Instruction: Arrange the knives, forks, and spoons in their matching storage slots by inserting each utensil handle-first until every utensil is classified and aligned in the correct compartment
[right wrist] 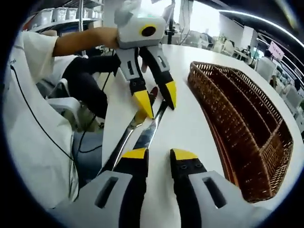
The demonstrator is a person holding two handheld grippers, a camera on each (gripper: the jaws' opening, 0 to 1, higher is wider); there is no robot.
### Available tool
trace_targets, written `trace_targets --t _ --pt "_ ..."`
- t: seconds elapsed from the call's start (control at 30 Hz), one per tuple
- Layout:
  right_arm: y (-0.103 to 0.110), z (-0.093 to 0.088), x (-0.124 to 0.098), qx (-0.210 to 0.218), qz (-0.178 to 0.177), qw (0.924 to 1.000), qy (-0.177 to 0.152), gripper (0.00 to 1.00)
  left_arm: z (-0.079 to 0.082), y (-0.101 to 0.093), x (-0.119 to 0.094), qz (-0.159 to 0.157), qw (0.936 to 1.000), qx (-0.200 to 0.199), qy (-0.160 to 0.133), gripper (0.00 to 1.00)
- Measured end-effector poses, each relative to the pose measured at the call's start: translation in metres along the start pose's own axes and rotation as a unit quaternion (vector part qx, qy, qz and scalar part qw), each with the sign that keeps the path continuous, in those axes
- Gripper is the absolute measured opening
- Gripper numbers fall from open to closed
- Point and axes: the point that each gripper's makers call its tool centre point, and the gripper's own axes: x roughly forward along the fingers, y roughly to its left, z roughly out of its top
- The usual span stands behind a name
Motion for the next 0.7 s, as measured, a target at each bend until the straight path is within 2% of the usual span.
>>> trace_targets --t 0.2,0.37,0.5,0.7 --pt "0.007 -0.002 0.002 -0.014 0.003 0.9999 0.008 0.22 -0.002 0.002 0.001 0.008 0.9999 -0.007 -0.002 0.22" --pt "-0.003 -0.005 0.003 -0.016 0.0 0.9997 0.017 0.22 -0.002 0.002 0.0 0.016 0.9998 -0.012 -0.008 0.22" --pt "-0.013 -0.015 0.003 -0.02 -0.005 0.9985 0.05 0.21 -0.003 0.002 -0.001 0.019 0.9997 -0.012 -0.007 0.21" --pt "-0.014 -0.016 0.004 -0.016 0.018 0.9976 0.065 0.18 -0.004 0.002 -0.002 0.018 0.9997 -0.012 -0.007 0.21"
